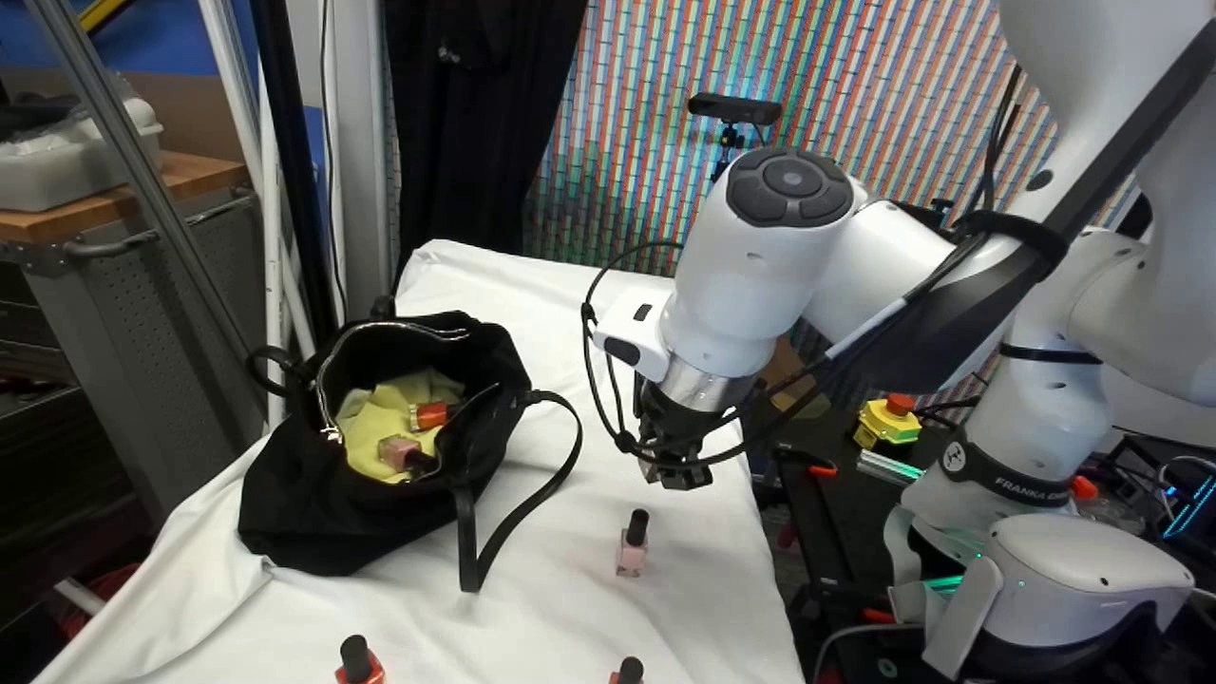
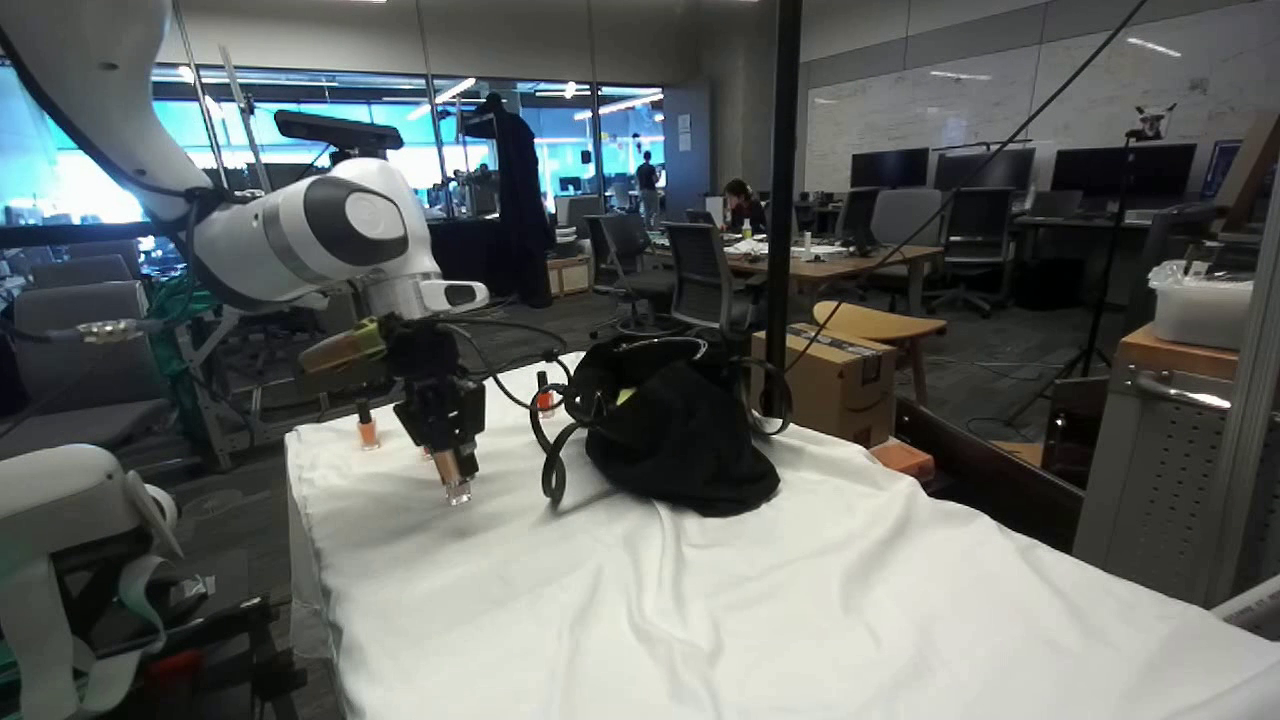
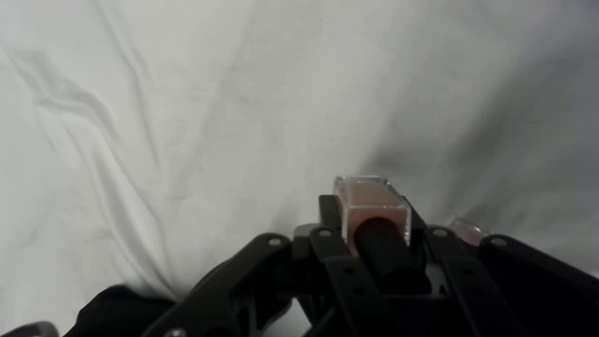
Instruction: Put all the nail polish in the black bag
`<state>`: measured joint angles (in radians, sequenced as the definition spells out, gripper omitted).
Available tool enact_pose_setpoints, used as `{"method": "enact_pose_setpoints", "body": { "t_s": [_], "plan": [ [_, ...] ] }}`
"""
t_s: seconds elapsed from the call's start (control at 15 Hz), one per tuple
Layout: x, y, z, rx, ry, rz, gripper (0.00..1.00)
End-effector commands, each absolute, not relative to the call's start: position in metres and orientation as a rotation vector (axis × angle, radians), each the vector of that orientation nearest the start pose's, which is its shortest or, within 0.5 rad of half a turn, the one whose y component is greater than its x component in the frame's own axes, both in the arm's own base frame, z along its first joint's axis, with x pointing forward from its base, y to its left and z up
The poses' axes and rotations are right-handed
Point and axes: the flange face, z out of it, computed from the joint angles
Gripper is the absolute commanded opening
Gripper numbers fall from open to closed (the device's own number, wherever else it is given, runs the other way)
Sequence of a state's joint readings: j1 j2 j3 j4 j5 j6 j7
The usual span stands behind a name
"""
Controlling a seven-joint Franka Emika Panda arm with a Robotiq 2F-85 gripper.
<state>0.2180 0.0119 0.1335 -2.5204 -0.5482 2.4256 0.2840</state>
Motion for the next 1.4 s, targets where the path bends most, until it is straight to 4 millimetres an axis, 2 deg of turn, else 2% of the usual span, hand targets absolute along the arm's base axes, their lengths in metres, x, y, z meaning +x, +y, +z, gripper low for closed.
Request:
{"method": "enact_pose_setpoints", "body": {
  "t_s": [0.0,0.33,0.6,0.93,1.33],
  "plan": [
    [0.442,0.177,0.317,-3.457,-0.762,-0.17,0.21],
    [0.504,0.19,0.366,-3.463,-0.663,-0.412,0.21],
    [0.563,0.189,0.384,-3.462,-0.622,-0.559,0.21],
    [0.627,0.194,0.373,-3.466,-0.629,-0.623,0.2],
    [0.679,0.201,0.345,-3.471,-0.637,-0.62,0.2]
  ]
}}
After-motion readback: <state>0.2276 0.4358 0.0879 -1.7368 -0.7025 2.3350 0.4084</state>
